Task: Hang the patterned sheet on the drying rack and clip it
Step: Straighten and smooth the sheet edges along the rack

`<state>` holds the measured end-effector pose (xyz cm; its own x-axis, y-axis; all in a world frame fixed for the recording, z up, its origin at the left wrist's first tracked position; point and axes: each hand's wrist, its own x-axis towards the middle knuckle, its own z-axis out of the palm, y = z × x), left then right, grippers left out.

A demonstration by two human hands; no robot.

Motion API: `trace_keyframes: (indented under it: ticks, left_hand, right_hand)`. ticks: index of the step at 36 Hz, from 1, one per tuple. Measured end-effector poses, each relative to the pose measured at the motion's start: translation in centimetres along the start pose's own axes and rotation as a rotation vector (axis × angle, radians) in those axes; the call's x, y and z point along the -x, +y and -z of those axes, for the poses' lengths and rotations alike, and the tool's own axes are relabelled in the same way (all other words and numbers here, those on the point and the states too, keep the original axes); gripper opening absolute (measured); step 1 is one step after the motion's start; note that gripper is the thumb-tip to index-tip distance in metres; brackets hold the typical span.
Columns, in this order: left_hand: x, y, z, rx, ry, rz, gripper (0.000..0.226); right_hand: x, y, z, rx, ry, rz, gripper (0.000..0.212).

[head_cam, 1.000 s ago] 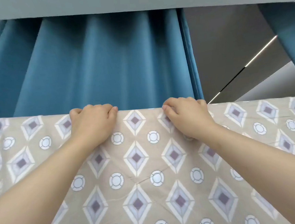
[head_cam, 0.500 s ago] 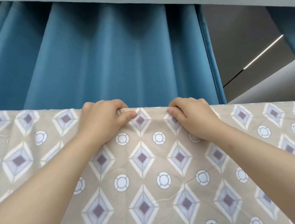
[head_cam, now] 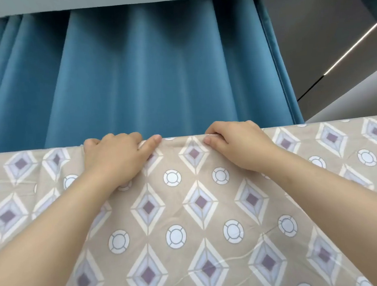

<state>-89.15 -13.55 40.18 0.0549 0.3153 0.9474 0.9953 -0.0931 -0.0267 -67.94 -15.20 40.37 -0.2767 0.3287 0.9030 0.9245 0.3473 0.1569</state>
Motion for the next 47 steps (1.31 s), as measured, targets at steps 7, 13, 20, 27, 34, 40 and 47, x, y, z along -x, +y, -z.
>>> trace_keyframes:
  ticks: [7,13,20,27,34,40,47]
  left_hand:
    - [0.8,-0.7,0.0,0.240,0.072,0.059,0.037]
    - [1.8,-0.7,0.0,0.196,0.203,-0.019,0.038]
    - [1.8,-6.6,0.4,0.129,0.208,0.108,0.039]
    - [1.0,-8.6,1.0,0.196,0.069,0.056,0.033]
    - [2.1,-14.3,0.1,0.220,0.115,0.084,0.035]
    - [1.8,-15.1,0.2,0.439,0.182,0.076,0.027]
    - [3.3,-16.5,-1.8,0.214,0.697,-0.183,0.028]
  right_hand:
    - [-0.1,-1.2,0.6,0.040,-0.021,0.039,0.022]
    - [-1.3,-4.7,-0.1,-0.048,-0.053,0.059,0.031]
    - [-1.8,-7.0,-2.0,0.018,0.090,-0.019,0.031]
    - [-2.9,-10.8,-3.8,0.042,0.074,-0.008,0.034]
    - [-2.6,-11.7,-4.8,-0.003,0.143,-0.140,0.032]
    - [-2.7,-12.5,-5.3,-0.043,0.238,-0.206,0.026]
    - [-1.8,-14.0,-5.6,0.008,0.412,-0.144,0.023]
